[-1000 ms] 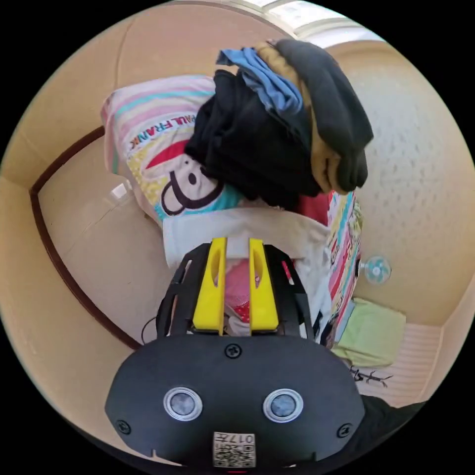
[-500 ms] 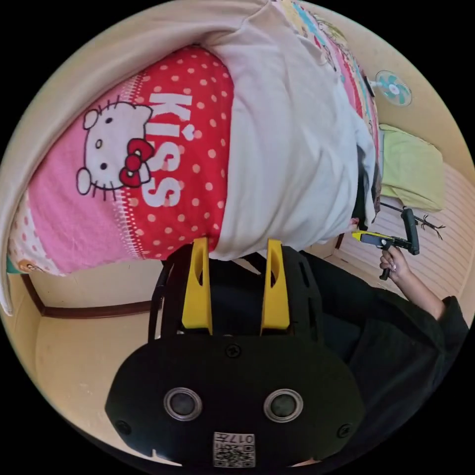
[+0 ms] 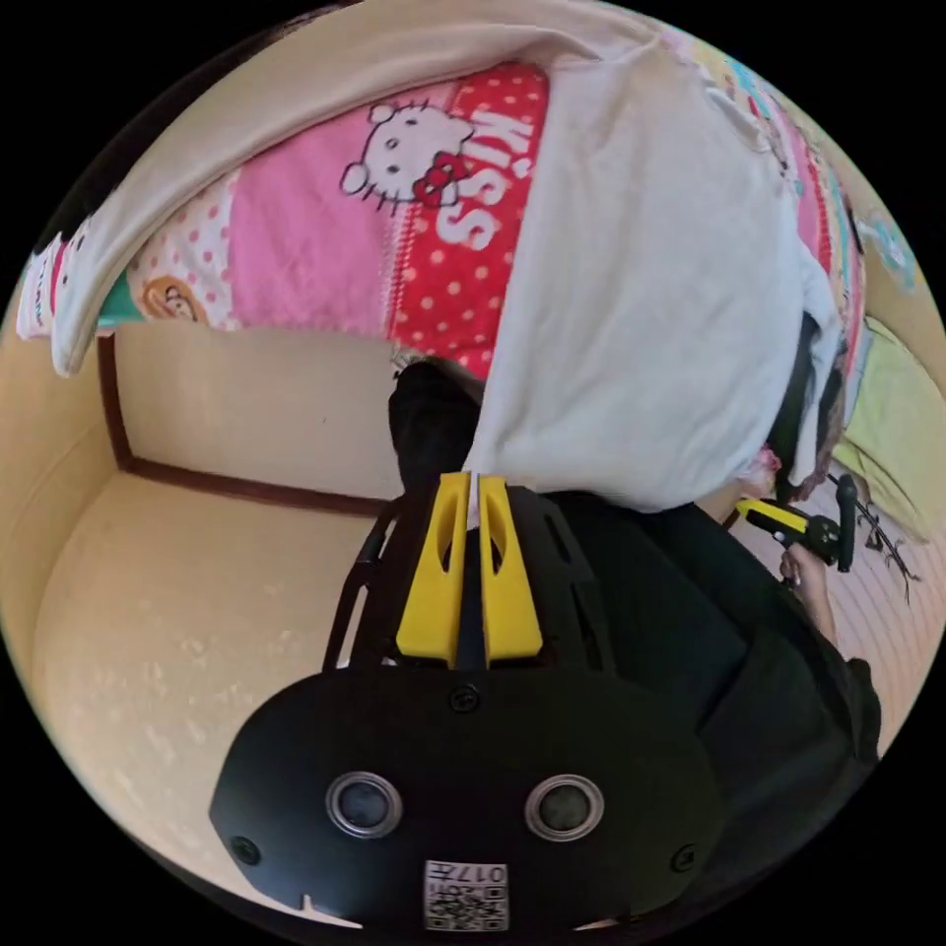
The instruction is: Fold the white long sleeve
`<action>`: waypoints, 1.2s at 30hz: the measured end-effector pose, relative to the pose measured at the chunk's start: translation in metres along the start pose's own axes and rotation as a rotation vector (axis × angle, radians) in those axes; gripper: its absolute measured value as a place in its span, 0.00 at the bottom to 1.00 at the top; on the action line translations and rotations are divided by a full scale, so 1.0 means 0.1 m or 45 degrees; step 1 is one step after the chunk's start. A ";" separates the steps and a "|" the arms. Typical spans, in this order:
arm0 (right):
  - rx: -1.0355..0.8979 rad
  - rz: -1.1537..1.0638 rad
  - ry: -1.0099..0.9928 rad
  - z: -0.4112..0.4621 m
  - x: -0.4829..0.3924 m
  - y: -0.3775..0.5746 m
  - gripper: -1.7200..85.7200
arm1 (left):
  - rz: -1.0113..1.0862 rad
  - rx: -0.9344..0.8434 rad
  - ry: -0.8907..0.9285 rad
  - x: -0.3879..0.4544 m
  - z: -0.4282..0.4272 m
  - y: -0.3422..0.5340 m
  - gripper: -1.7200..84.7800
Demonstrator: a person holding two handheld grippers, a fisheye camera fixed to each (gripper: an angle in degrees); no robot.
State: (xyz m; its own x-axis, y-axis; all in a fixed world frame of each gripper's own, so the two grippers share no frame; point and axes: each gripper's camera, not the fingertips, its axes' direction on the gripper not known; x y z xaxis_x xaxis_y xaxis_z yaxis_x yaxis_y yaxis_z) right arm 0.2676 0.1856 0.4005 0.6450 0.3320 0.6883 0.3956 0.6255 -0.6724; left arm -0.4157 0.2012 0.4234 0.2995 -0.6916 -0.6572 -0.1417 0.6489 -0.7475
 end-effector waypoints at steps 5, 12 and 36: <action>0.670 0.528 -0.942 -0.29 1.11 0.60 0.13 | -0.061 0.011 0.094 -0.27 -0.09 0.29 0.10; 1.099 1.662 -1.752 0.87 1.79 1.14 0.15 | -0.241 0.209 0.396 -0.71 -0.39 0.55 0.12; 1.570 -0.217 -0.912 -2.09 -0.90 0.32 0.07 | -0.889 0.932 1.599 -2.60 0.08 0.76 0.16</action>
State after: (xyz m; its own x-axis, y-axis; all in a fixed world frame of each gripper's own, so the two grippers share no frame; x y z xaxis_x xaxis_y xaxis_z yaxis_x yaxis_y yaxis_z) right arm 0.3592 0.0283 0.2601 0.0397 0.2376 0.9705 -0.6148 0.7715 -0.1638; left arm -0.4968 0.4329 0.5388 -0.8663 -0.4731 -0.1602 0.2529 -0.1387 -0.9575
